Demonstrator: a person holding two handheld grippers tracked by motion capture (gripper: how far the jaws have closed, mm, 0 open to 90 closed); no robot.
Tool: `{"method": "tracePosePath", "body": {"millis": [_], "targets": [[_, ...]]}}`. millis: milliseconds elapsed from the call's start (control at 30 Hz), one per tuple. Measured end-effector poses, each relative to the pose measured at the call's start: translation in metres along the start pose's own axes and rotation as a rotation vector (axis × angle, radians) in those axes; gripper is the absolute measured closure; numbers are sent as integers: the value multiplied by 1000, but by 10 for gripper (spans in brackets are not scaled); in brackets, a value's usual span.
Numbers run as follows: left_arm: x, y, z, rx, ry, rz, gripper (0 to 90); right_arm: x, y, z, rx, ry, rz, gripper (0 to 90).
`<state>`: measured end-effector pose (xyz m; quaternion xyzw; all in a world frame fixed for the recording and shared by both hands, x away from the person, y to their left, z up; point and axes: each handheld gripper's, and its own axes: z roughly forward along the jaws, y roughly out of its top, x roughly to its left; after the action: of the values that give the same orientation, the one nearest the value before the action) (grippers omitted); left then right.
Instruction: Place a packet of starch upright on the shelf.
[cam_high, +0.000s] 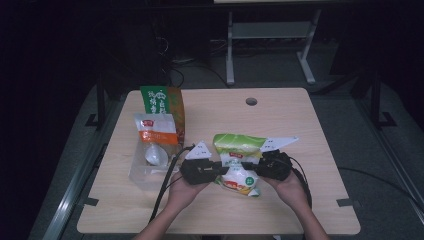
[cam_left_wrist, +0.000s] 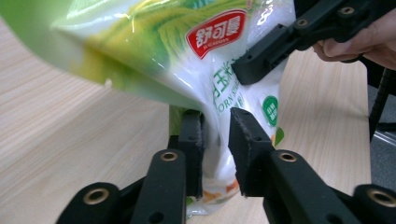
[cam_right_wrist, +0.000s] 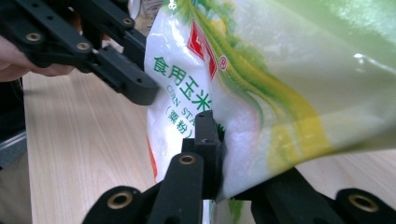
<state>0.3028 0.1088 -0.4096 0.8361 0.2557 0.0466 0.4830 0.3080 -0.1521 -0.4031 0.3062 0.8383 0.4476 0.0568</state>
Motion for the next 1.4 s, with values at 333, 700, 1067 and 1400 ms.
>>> {"method": "tracePosePath", "body": {"millis": [333,700,1067,1400], "targets": [[-13,-6,-19,11,48,54,565,-6,1,-4,-37,59,81,889],[-19,-26,-41,7,33,51,513,-2,14,-6,-44,85,83,892],[-27,-45,-58,7,21,43,476,4,36,-5,-61,108,76,893],[-32,-57,-67,10,17,40,469,11,58,-3,-83,146,61,894]]}}
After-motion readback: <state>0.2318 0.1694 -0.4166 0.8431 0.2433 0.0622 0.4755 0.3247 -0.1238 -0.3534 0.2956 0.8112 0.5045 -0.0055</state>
